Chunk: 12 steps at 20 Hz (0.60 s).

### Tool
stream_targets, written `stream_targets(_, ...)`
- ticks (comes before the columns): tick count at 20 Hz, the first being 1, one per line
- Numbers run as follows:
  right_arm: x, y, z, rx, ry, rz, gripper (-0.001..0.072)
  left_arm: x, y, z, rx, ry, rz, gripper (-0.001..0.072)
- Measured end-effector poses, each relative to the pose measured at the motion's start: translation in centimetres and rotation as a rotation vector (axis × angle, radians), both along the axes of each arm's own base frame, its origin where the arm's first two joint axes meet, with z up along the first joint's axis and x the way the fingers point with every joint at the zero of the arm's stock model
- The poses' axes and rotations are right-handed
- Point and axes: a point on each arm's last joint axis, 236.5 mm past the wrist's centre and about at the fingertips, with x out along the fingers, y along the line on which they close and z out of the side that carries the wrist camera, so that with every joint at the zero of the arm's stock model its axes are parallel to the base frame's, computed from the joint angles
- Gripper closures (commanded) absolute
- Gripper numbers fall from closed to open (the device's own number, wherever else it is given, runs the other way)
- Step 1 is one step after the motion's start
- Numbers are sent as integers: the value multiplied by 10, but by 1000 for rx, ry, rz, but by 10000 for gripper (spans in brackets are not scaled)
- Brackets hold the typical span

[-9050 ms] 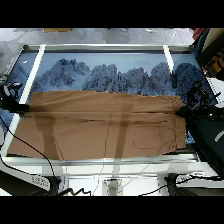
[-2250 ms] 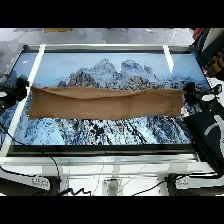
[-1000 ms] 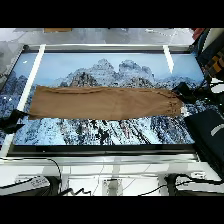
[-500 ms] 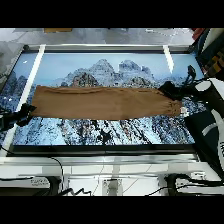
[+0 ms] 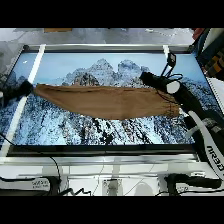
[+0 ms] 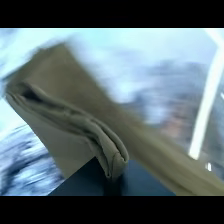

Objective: Fold the clothes and pants, and hang the long-sleeved shirts on hangers.

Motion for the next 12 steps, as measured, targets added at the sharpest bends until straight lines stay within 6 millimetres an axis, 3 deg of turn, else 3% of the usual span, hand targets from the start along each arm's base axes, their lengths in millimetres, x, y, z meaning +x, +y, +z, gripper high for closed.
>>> stream_targets(4,-1,61,-4,23,49,121,689,-2,-69,83,83,-107,-237,685)
stream_targets(8,-1,122,-7,38,78,234,690,-33,-112,165,156,-232,-350,685)
stream_targets(12,-4,188,-24,84,129,315,690,-69,-153,210,190,-297,-456,685)
